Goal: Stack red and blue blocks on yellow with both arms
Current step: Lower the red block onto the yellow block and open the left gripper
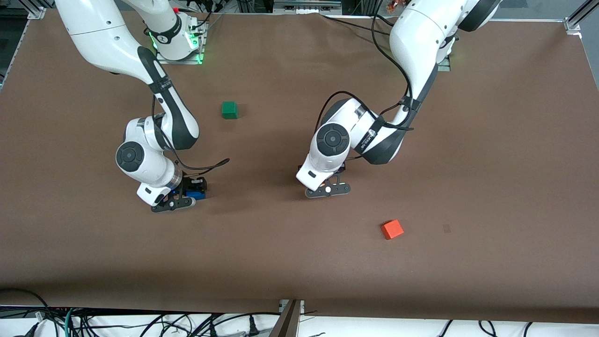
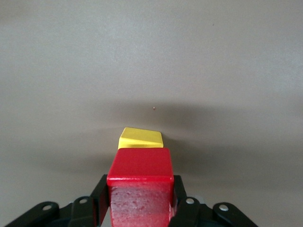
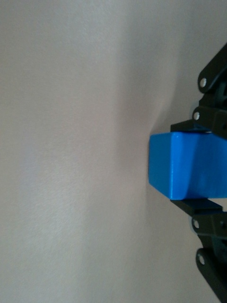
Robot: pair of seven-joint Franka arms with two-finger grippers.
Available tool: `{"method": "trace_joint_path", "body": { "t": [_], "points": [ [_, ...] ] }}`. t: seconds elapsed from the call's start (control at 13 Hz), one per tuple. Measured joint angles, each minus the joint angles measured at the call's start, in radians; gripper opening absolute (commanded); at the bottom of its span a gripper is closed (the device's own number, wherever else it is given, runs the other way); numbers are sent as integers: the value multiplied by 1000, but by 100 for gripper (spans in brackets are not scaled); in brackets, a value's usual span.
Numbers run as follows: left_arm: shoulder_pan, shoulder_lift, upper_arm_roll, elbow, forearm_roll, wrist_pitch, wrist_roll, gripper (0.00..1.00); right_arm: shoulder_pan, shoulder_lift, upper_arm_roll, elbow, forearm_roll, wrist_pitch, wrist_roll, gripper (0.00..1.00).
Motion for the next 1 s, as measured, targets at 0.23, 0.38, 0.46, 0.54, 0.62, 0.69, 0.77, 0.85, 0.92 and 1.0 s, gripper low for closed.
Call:
{"method": "trace_joint_path", "body": {
  "t": [0.23,0.38,0.46,0.54,0.62,0.69,0.77,0.85,0.92,1.0],
  "points": [
    [0,11,5,1,0,1,1,0,11,-23,6,126,0,-193,73,37],
    [0,17,6,1,1,1,1,0,46,-32,12,233,0,-313,146,37],
    [0,19,6,1,4,1,2,0,65,-33,13,264,0,-338,190,37],
    [-2,21,6,1,11,1,2,0,84,-32,13,278,-1,-348,233,37],
    [-4,21,6,2,15,1,2,67,99,-28,13,279,-4,-348,269,37],
    [-6,21,6,2,18,1,2,100,108,-22,13,279,-7,-348,295,37],
    [-6,22,7,2,19,1,2,100,113,-16,13,280,-8,-347,310,37],
    [-6,22,13,5,20,1,1,100,116,-11,13,281,-8,-347,323,37],
    [-5,21,28,19,20,-3,1,100,117,-9,13,281,-8,-347,334,37],
    [-1,19,44,47,20,-29,2,100,117,-10,13,281,-8,-347,339,37]
  ]
}}
